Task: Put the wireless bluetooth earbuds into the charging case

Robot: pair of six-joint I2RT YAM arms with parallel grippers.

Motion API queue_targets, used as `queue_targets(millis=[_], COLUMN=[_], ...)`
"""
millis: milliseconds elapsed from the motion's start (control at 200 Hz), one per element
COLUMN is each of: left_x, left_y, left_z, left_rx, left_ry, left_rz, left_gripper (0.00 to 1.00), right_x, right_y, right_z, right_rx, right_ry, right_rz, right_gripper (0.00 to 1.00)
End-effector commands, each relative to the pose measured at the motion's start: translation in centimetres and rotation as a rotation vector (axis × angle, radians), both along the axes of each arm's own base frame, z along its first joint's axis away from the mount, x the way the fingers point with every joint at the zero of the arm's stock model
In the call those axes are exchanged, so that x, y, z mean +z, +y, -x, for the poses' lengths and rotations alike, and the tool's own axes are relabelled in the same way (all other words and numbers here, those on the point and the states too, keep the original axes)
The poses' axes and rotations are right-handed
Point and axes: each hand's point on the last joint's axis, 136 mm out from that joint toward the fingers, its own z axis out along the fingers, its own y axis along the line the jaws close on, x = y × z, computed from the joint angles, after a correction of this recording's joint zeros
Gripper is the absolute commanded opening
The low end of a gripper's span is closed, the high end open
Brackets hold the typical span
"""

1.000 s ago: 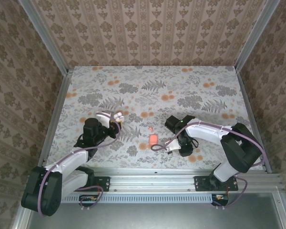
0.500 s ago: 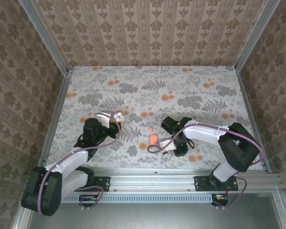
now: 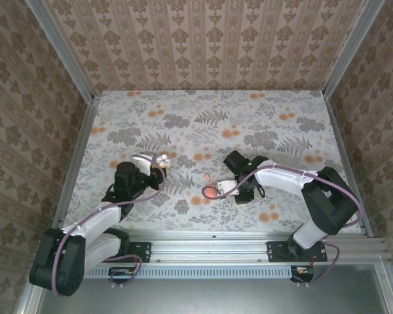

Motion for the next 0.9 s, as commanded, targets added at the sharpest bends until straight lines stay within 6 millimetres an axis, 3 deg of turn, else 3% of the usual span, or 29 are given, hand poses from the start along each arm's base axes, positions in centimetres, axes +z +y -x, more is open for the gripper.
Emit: queue_targets(millis=[0, 100, 275, 410, 895], left_x=[1.7, 1.8, 1.8, 1.8, 1.4], left_y=[-0.1, -0.1, -0.2, -0.2, 0.1], left_z=[-0.7, -0.6, -0.6, -0.7, -0.7], left_rx=[0.000, 0.000, -0.003, -0.001, 0.007], left_ry=[-0.035, -0.035, -0.033, -0.035, -0.024], left_rz=[0.022, 0.023, 0.025, 0.022, 0.006], left_gripper=[0.05, 0.05, 0.05, 0.05, 0.05], right_x=[3.0, 3.8, 3.0, 3.3, 0.7], right_y=[0.6, -1.1, -3.9, -2.6, -0.4], right_z=[-1.2, -1.3, -0.7, -1.6, -1.9], right_rx=[-0.033, -0.017, 0.072, 0.072, 0.397], right_ry=[-0.044, -0.075, -0.084, -0.089, -0.114], right_rz=[-0.088, -0.054, 0.080, 0.036, 0.030], right_gripper=[0.35, 0.37, 0.38, 0.38, 0.41])
